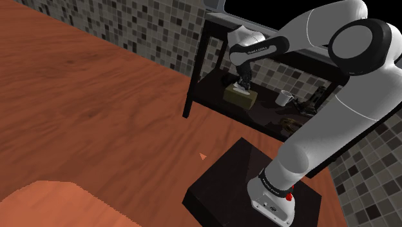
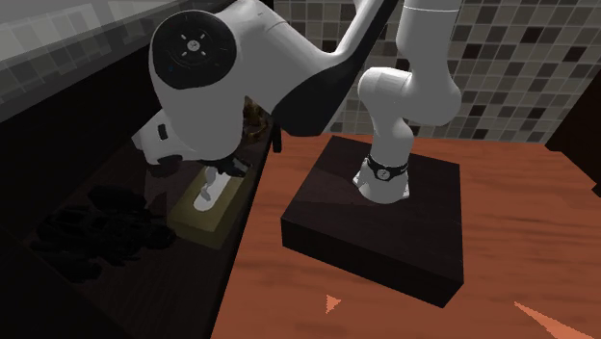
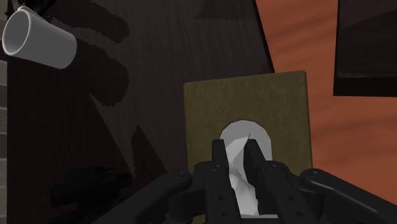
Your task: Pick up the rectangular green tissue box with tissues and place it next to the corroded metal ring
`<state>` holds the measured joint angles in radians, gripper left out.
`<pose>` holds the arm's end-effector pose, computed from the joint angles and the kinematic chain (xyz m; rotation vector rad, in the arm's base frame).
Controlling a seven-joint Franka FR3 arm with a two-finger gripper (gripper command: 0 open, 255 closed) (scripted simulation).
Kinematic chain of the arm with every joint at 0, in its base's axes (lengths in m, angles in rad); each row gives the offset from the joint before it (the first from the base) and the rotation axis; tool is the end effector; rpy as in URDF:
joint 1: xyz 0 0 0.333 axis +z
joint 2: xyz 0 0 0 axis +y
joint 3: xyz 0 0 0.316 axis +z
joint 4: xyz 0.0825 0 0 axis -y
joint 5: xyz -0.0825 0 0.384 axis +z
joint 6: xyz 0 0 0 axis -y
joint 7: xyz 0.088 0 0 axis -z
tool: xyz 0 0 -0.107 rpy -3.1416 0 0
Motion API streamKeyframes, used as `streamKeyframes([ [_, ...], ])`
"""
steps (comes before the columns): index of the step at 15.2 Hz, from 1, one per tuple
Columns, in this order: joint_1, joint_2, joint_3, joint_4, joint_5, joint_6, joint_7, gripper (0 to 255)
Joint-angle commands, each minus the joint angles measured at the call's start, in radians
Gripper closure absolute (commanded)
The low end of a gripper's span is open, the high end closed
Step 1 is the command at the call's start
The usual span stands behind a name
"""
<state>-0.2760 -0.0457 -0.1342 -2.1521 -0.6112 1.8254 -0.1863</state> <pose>0.4422 -0.2437 0.4124 2.6286 0.0277 -0.5748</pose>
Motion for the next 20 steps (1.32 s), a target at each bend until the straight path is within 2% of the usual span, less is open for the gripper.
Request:
streamKeyframes([
  [1, -0.001, -0.063, -0.001, 0.074, -0.003, 0.007, -0.006, 255],
  [7, 0.002, -0.079, 0.004, 0.133, 0.007, -0.059, -0.044, 255],
  [8, 0.003, 0.005, 0.005, 0.019, 0.013, -0.084, -0.038, 255],
  [9, 0.003, 0.005, 0.005, 0.019, 0.013, -0.084, -0.038, 0],
  [14, 0.104, 0.146, 0.104, 0.113, -0.199, -0.196, -0.082, 0],
  [20, 0.083, 0.142, 0.084, 0.065, -0.223, -0.140, -0.074, 0],
])
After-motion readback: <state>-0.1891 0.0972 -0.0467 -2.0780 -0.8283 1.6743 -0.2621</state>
